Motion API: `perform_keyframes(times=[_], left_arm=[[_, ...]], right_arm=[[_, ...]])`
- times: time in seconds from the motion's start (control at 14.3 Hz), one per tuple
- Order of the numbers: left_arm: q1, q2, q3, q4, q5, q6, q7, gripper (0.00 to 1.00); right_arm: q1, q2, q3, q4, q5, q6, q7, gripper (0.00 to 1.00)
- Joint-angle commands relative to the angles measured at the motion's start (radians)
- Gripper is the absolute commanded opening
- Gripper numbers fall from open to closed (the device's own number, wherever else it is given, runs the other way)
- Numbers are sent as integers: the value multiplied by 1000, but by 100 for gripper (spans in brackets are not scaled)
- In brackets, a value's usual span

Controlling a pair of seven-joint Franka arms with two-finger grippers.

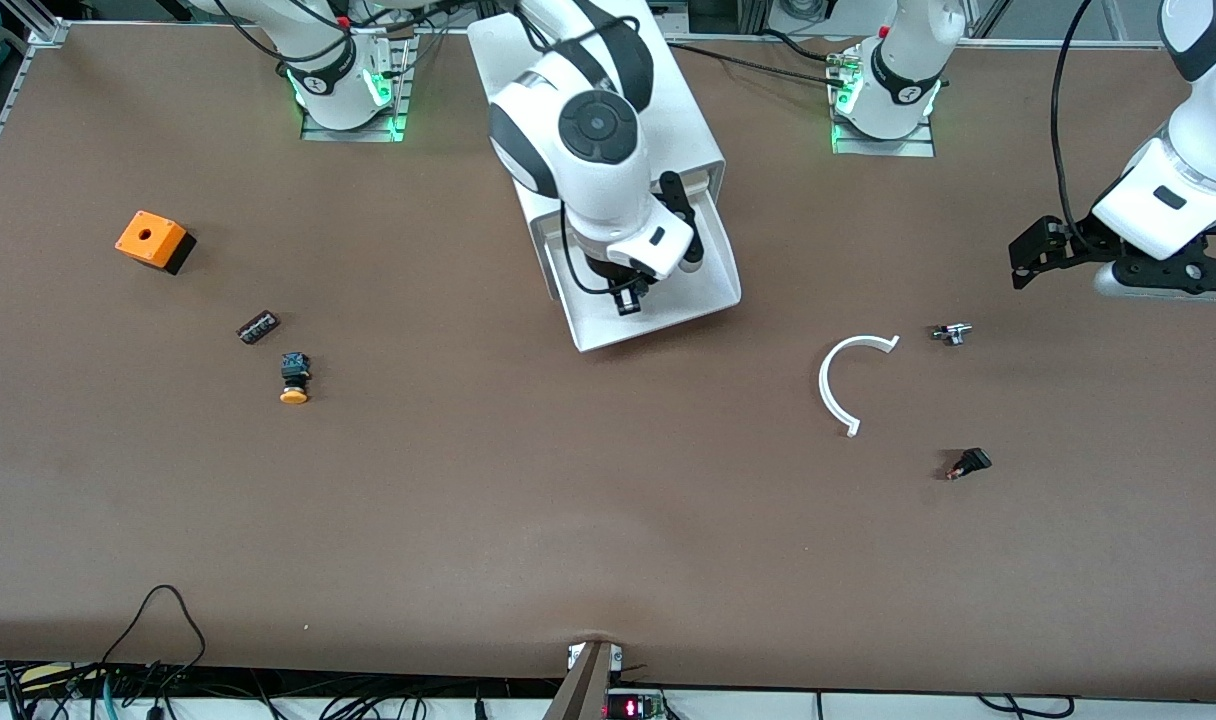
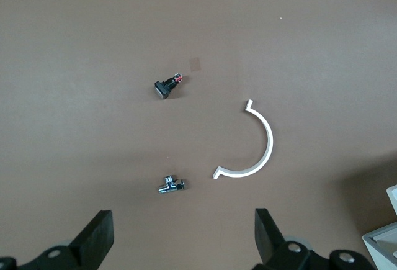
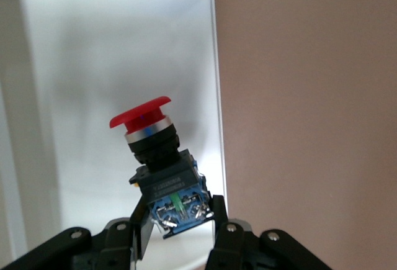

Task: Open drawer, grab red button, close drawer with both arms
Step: 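Lift the red button out of the drawer with the right gripper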

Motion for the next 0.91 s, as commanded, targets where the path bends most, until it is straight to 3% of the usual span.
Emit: perform_keyframes(times=[0.0,0.49,0.84], left_arm=[[-1,-15,5,-3,-17,-30,-3,100],[7,10,-3,48,-43,-85,-30,100],[5,15,-3,52,-37,-85,-17,100]], right_arm=[[-51,-61,10,-2,13,-45,-13,26],[-192,-165,-1,-38,25,-36,28,26],[-283,-174,-14,-64,19,-33,154,25]])
